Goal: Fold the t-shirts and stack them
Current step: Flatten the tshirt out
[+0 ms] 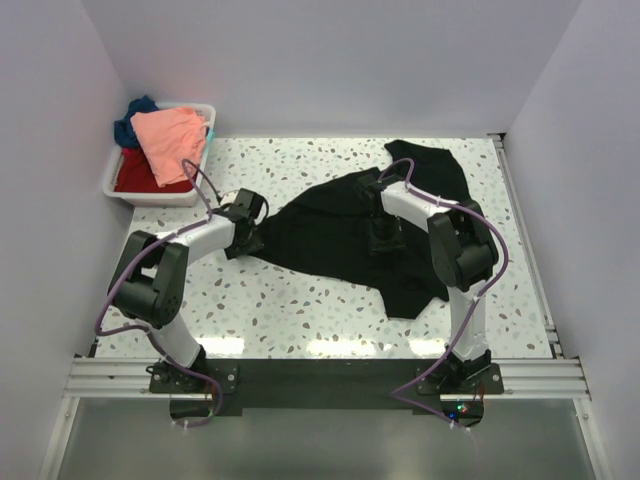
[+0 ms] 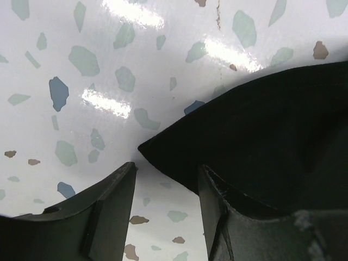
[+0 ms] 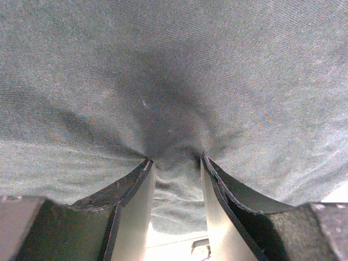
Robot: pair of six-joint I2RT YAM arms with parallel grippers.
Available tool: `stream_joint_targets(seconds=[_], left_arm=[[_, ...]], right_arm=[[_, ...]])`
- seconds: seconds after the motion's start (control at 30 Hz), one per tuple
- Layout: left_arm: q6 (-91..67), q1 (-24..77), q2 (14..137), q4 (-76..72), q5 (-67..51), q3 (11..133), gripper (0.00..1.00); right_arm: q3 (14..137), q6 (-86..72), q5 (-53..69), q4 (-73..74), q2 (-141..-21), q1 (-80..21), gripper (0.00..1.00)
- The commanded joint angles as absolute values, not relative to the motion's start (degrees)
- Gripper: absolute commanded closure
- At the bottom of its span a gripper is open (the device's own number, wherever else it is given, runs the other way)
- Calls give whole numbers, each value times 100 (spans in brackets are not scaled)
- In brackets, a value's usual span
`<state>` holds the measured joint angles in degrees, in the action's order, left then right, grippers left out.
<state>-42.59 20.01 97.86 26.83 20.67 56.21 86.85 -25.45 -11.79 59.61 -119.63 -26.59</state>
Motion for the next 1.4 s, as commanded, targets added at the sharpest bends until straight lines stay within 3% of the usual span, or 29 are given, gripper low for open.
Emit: stream_joint_targets(seconds=[0.0, 0.53, 1.1, 1.23, 1.37], left_arm=[[-4386, 1898, 9994, 2470, 2100, 5432, 46], [-4412, 1872, 9202, 2461, 2311, 5572, 47], [-4386, 1556, 9966, 1609, 1723, 5326, 50], [-4368, 1556, 10081, 1591, 1617, 5361, 62], [-4324, 1556, 10081, 1687, 1626, 5431, 89]], right_arm=[[8587, -2593, -1283, 5124, -12419, -2619, 55], [8657, -2619, -1292, 5142, -12516, -2610, 55], [8736, -2602, -1336, 5247, -12560, -2610, 55], [8763, -2602, -1388, 5282, -12551, -2619, 56], [8771, -2628, -1406, 5291, -12542, -2619, 55]])
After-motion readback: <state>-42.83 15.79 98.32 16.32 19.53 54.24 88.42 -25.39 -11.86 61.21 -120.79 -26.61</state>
